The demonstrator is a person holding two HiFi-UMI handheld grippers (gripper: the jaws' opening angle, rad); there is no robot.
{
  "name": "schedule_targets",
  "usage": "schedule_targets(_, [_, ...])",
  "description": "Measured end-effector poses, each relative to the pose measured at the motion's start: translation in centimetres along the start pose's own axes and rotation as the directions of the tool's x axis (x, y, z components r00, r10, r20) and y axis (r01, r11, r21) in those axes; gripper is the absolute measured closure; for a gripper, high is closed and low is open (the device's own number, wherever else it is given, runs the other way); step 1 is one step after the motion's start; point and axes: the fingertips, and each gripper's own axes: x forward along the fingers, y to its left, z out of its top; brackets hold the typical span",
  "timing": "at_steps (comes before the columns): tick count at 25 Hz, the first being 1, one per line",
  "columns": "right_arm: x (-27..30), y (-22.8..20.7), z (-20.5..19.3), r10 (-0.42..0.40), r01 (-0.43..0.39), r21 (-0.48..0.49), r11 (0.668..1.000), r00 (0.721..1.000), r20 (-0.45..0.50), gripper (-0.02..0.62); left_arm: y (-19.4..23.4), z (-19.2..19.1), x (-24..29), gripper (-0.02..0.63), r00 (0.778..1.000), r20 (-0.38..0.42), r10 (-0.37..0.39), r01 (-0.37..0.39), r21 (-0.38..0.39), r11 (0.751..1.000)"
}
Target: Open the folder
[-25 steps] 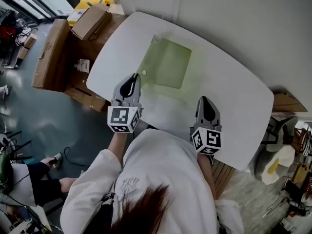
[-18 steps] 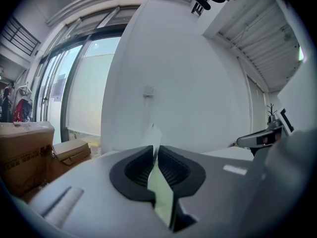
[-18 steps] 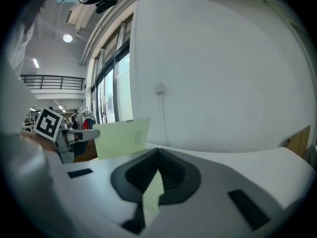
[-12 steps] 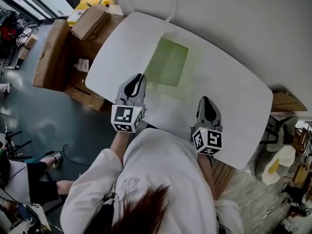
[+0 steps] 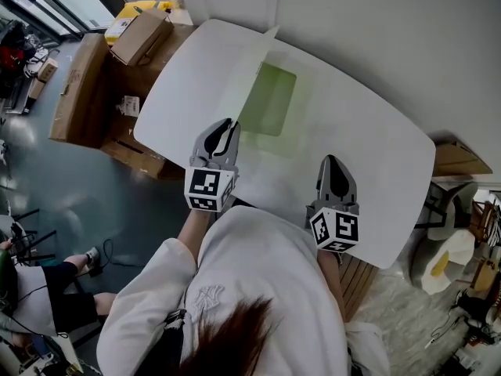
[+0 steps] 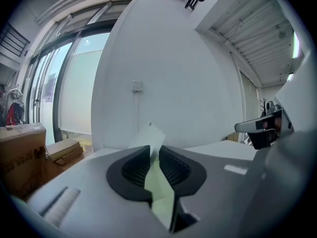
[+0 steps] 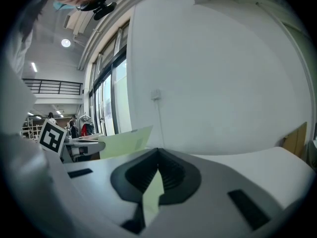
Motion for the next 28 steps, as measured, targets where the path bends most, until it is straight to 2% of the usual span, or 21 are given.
schedule_targets(12, [-1.3, -0.7, 0.5, -0.003, 0.003, 0.008, 1.0, 1.0, 0.023, 0.589, -3.1, -1.1, 0.5, 0.525, 0.996, -0.067, -0.059, 0.062, 0.052, 0.997])
schedule_targets(24, [-2.6, -1.2, 0.4, -0.005, 0.004, 0.018, 1.0, 0.999, 0.031, 0.589, -5.8, -1.3, -0.5, 0.518, 0.991, -0.088, -0.1, 0.102, 0.018, 0.995])
schedule_targets(28, [-3.3, -1.2, 0.6, -0.002, 0.002, 0.017, 1.0, 0.999, 0.036, 0.589, -6.4, -0.9, -1.2, 0.518, 0.992, -0.069, -0.102, 0.103, 0.015, 0.995])
